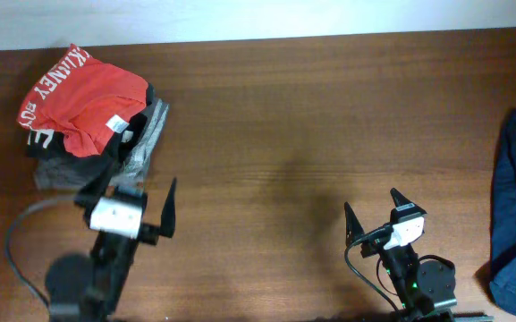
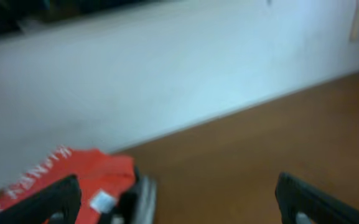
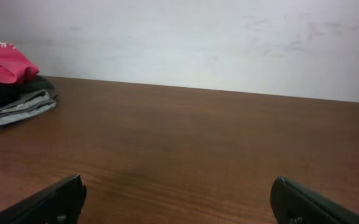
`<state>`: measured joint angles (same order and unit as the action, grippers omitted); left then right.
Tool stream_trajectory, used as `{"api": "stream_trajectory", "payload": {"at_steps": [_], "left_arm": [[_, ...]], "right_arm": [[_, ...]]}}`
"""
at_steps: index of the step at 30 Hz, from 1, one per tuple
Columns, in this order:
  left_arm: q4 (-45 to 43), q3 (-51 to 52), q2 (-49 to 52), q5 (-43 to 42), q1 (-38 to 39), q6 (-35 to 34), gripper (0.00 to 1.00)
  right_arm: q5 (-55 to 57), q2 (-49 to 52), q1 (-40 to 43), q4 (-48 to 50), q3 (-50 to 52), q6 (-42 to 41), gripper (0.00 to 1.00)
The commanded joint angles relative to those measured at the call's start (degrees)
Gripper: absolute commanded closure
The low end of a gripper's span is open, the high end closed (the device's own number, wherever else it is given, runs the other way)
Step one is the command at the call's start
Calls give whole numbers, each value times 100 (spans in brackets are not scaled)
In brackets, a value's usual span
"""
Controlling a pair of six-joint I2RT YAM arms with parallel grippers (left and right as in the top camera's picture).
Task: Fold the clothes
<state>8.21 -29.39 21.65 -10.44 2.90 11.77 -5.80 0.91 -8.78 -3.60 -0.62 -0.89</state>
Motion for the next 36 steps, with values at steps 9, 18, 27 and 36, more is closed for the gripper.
{"api": "stream_trajectory", "payload": {"at_steps": [9, 18, 27, 36], "left_arm": [[-479, 1674, -2035, 245, -120, 70, 1], [-1672, 2898, -2138, 389, -118, 68, 1], [-979, 2887, -2135, 428, -120, 70, 1], [-409, 2885, -2098, 428, -120, 70, 1]], "right_arm": [[28, -48, 15, -24, 31, -24, 1], [28, -48, 15, -24, 31, -26, 1], [31, -48, 15, -24, 31, -26, 1], [31, -48, 15, -24, 31, -26, 1]]}}
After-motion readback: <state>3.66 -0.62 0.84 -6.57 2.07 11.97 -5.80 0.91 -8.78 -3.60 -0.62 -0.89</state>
